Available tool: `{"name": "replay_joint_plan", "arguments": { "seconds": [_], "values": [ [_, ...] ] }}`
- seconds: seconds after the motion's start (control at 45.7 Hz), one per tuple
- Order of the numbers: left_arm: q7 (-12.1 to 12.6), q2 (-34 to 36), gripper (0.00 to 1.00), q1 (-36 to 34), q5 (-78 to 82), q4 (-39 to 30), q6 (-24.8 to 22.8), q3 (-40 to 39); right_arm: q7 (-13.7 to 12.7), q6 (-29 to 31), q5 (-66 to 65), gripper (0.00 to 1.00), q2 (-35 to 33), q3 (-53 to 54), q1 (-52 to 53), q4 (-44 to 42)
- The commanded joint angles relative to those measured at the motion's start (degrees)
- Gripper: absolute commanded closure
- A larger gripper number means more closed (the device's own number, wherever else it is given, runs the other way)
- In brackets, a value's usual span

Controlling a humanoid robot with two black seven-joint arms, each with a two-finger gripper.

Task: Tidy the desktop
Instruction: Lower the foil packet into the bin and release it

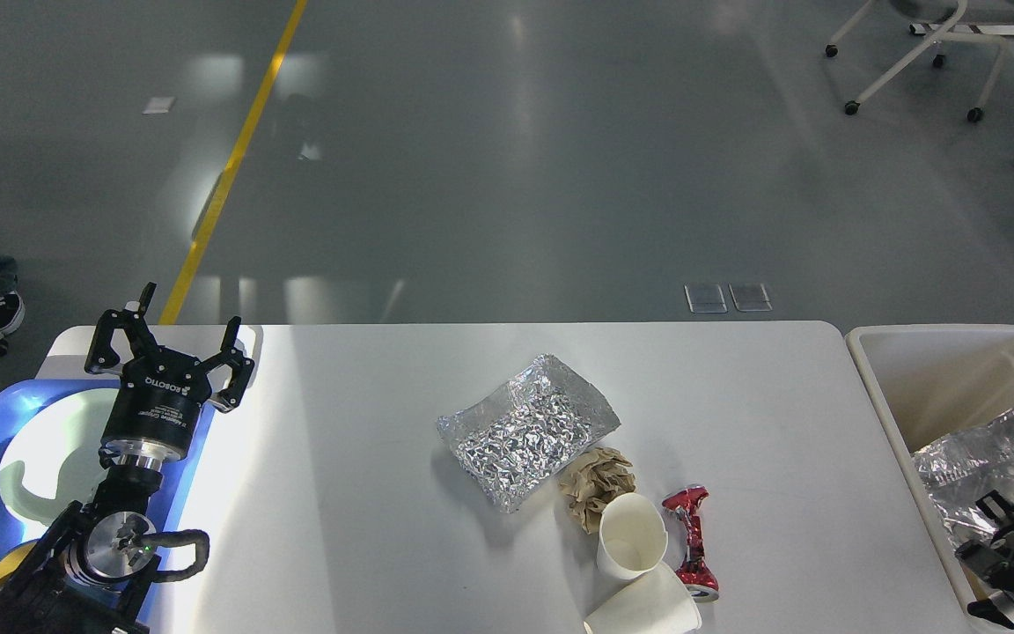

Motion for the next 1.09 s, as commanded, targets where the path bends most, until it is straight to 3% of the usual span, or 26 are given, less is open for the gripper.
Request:
{"name": "replay_joint_plan", "arguments": {
  "seconds": [0.0, 0.022, 0.044, 0.088, 0.131, 0.285, 0.394, 0.722, 0.963, 1.073],
  "values": [
    [0.1, 0.0, 0.03, 0.0, 0.0, 0.0, 0.0, 0.0, 0.0, 0.1, 0.0, 1.00, 0.0, -0.2, -0.1, 0.2],
    [0.0, 0.0, 0.03, 0.0, 0.0, 0.0, 0.0, 0.0, 0.1, 0.0, 0.0, 1.00, -0.2, -0.2, 0.0, 0.2],
    [0.0, 0.0, 0.03, 0.0, 0.0, 0.0, 0.0, 0.0, 0.1, 0.0, 0.0, 0.90, -0.4, -0.1, 0.0, 0.2],
    [0.0, 0.0, 0.03, 0.0, 0.0, 0.0, 0.0, 0.0, 0.1, -0.3, 0.0, 0.55, -0.5, 0.3, 0.0, 0.2],
    [0.0, 0.0, 0.03, 0.0, 0.0, 0.0, 0.0, 0.0, 0.2, -0.7, 0.0, 0.34, -0.6, 0.4, 0.2, 0.3],
    [0.0, 0.0, 0.03, 0.0, 0.0, 0.0, 0.0, 0.1, 0.1, -1.1, 0.0, 0.07, -0.7, 0.4, 0.6, 0.6],
    [0.1, 0.0, 0.03, -0.1, 0.0, 0.0, -0.1, 0.1, 0.1, -1.0, 0.0, 0.01, -0.8, 0.4, 0.8, 0.8],
    [0.1, 0.0, 0.03, 0.0, 0.0, 0.0, 0.0, 0.0, -0.1, 1.7, -1.6, 0.00, -2.8, -0.4, 5.9, 2.0],
    [0.1, 0.0, 0.03, 0.0, 0.0, 0.0, 0.0, 0.0, -0.1, 15.8, -15.6, 0.00, -8.4, -1.1, 17.6, 9.1],
    [0.1, 0.0, 0.03, 0.0, 0.0, 0.0, 0.0, 0.0, -0.2, 27.3, -23.9, 0.00, -10.1, -1.2, 24.1, 13.4]
  ]
}}
